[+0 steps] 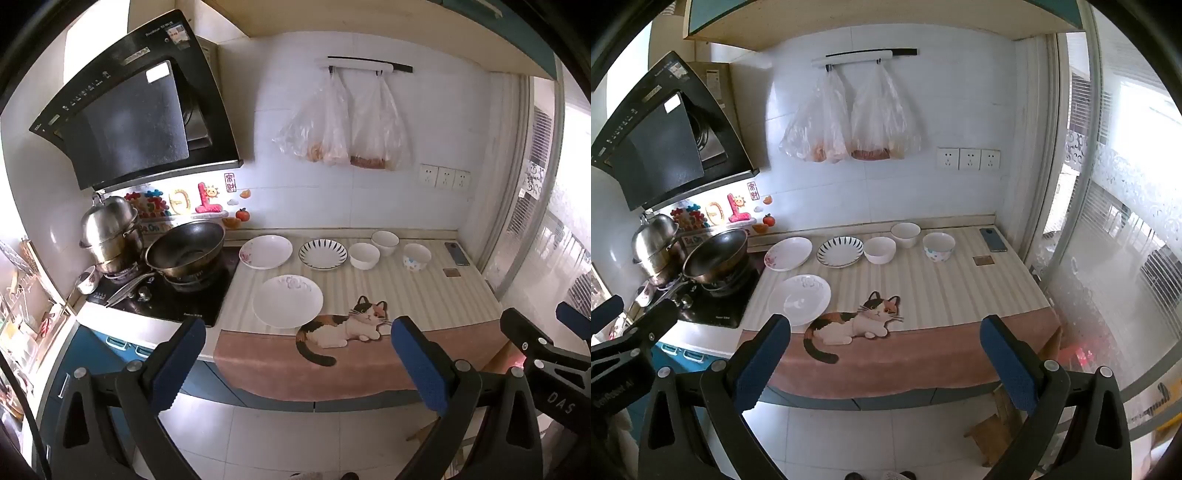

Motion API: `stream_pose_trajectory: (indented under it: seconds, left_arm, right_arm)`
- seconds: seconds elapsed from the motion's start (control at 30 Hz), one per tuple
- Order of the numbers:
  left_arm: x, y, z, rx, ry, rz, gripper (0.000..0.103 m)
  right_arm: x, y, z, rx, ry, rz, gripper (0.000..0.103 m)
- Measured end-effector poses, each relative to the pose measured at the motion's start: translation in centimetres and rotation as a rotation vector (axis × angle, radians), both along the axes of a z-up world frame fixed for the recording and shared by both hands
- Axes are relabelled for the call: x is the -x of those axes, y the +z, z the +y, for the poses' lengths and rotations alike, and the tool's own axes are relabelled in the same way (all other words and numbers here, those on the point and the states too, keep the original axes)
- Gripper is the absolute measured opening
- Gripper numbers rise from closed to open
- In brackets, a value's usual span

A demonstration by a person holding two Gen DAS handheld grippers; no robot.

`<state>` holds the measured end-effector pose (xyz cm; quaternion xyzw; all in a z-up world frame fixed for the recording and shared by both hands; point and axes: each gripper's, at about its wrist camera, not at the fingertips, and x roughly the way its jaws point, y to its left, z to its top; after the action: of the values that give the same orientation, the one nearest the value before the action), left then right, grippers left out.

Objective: Organize plates and bowls

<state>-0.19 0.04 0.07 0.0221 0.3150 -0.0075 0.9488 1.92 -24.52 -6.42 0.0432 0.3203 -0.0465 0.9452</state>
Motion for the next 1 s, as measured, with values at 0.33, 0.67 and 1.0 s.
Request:
stream_pose_trajectory:
  seconds: [0.33,0.67,1.0]
  left_arm:
    - [-0.2,-0.1,0.0,-0.003,-0.003,0.018,0.103]
    - [-0.6,0.0,-0.2,-0.004,-0.004,0.016,0.103]
    - [-0.8,0.2,-0.2,-0.004,-0.004,0.014,0.103]
  right_arm:
    - [0.1,0.1,0.2,0.002,-0.001,-0.006,0.103]
    - [0.0,0.1,0.0,0.003,-0.002,-0.007,0.103]
    - [0.0,0.1,0.0,0.004,-0.003,-0.008,0.103]
